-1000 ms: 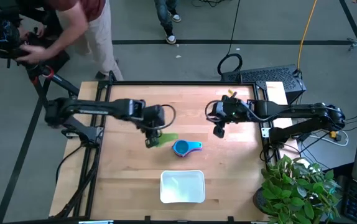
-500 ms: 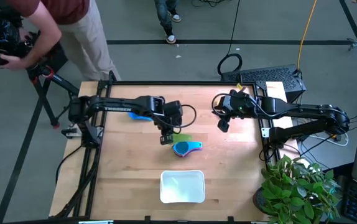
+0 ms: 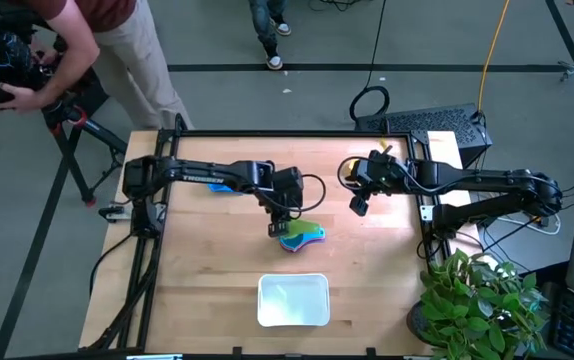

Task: Nest measuring cups in basket
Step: Stack the green measuring cup on top of the light blue measuring cup

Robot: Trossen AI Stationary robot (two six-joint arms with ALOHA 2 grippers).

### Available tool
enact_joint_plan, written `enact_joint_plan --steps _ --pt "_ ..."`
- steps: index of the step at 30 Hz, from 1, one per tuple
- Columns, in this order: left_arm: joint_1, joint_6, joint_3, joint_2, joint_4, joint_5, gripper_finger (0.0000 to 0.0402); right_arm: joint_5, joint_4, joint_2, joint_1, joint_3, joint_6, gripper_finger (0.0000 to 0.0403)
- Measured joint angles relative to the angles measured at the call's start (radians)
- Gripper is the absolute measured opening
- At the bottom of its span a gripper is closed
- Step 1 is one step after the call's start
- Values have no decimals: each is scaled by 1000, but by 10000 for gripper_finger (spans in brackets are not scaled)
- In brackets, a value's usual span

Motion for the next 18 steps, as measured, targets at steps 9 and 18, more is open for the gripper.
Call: enact_joint_plan --steps 9,18 --pt "-42 -49 -1 54 3 -29 7 -1 30 0 0 -1 -3 84" --pt "-43 -96 -1 42 -9 -85 92 -4 29 0 0 -1 -1 84"
